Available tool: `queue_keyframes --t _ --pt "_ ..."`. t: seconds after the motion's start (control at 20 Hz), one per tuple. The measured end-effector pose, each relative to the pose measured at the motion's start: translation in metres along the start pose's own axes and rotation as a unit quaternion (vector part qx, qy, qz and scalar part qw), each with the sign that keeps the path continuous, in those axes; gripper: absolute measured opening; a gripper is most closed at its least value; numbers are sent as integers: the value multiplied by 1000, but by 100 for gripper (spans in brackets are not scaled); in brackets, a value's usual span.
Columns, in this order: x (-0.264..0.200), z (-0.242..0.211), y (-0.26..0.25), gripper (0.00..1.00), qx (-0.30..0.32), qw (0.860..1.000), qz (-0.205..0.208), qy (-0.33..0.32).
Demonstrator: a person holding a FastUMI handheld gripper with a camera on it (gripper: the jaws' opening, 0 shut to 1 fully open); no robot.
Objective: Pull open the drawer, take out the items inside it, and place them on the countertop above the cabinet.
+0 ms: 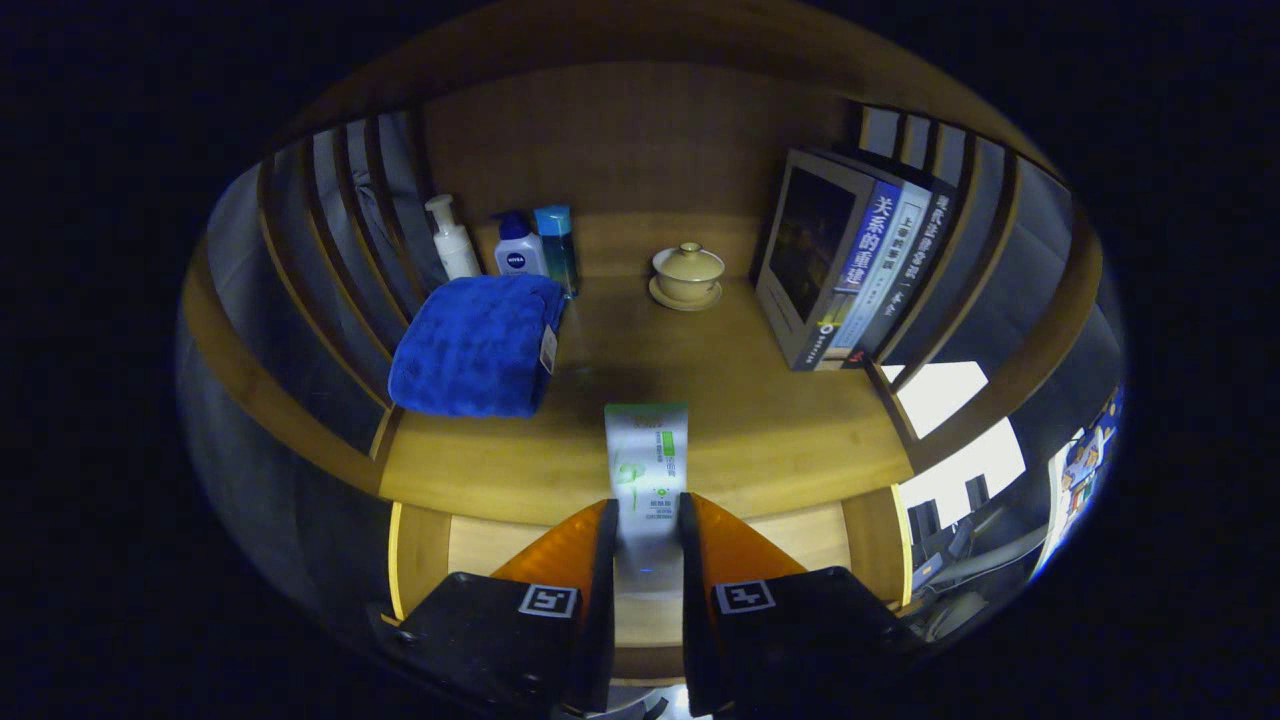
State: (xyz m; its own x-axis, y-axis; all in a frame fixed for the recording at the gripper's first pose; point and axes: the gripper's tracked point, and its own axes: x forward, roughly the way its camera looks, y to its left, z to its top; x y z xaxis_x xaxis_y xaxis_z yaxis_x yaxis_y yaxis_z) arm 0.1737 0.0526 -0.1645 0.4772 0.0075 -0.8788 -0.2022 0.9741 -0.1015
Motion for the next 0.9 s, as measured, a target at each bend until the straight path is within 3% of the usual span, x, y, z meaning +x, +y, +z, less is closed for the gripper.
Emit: queue_keyframes --t 0.6,0.75,0.85,0.9 --pt "75 32 3 36 13 1000 8 -17" --pt "76 32 1 46 7 1000 1 -25" --pt "70 28 2 46 4 1000 4 -30" --pt "65 28 1 54 6 999 7 -33"
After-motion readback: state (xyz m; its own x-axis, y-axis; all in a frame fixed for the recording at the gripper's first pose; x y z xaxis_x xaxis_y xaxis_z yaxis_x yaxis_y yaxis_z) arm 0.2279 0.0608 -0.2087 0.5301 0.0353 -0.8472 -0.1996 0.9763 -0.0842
